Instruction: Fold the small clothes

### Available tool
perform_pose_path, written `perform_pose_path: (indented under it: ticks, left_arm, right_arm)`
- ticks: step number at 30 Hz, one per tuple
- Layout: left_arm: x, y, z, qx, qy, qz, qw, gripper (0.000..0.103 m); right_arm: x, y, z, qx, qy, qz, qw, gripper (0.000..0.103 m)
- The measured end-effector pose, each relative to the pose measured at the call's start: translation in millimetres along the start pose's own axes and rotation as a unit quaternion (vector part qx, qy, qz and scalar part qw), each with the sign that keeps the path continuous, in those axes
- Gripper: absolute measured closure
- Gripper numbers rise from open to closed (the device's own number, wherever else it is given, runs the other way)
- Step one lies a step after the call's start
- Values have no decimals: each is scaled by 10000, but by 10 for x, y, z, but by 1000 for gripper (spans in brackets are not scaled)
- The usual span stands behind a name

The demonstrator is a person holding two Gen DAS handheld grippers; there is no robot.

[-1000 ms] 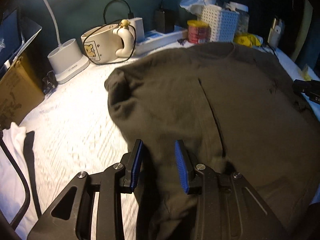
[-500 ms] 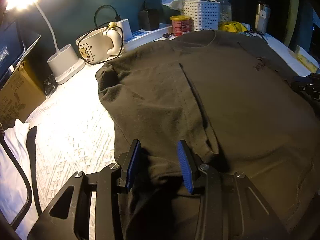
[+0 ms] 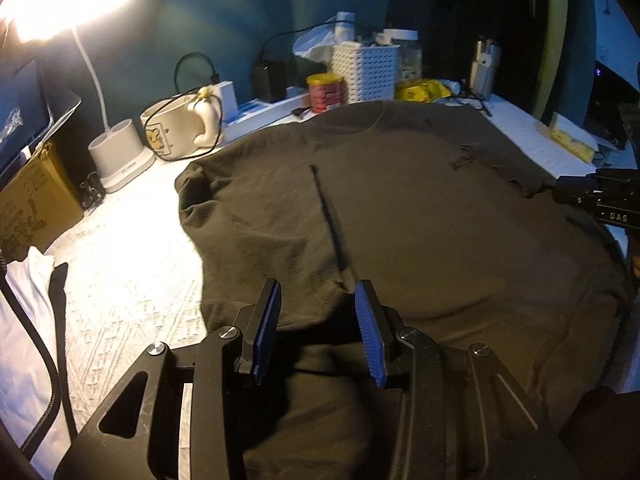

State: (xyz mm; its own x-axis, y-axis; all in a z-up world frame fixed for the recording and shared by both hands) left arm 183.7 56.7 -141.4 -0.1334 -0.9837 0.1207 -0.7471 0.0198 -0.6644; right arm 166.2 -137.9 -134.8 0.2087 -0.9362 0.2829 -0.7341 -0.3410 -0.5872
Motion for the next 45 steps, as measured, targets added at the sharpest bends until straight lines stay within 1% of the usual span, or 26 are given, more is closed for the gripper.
perform_pose_path:
  ticks: [3,13,22,28,34,45]
  left_arm:
    - [118,-5,-34,62,105,51,9999,65]
    - [419,57,-145,154,273,178,9993,65]
    - [692,97,-206,299,555,220,9978,65]
    - [946,85,-231,415,800,246,9956,65]
    - [1160,134,-212,379,968,349,9940,65]
    - [1503,273,-194,289,1169,555,9912,65]
  right_arm:
    - [24,55,-73,24,17,46,10000,73]
    - [104,226,-287,118,52,159,9998,73]
    - [339,438,-518,195,260,337,9989,73]
    - [563,658,-658,184,429,502,9976,73]
    - [773,926,-767,123,561,732,9957,73]
    - [844,1372,-736,-21,474,1033,9935,73]
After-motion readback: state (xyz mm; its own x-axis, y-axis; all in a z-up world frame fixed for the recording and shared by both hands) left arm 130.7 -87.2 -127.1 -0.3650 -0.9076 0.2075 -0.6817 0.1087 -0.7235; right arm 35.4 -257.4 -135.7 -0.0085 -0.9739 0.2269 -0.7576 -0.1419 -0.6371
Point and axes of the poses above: each gripper's, at about its wrist camera, not at the fingertips, and z roughly the way its jaws point, x to its right, y to its underside, the point moved 10 cm from there along z, roughly the way its jaws point, and after that the axes turned 12 degrees about y, right-handed, at the moved point
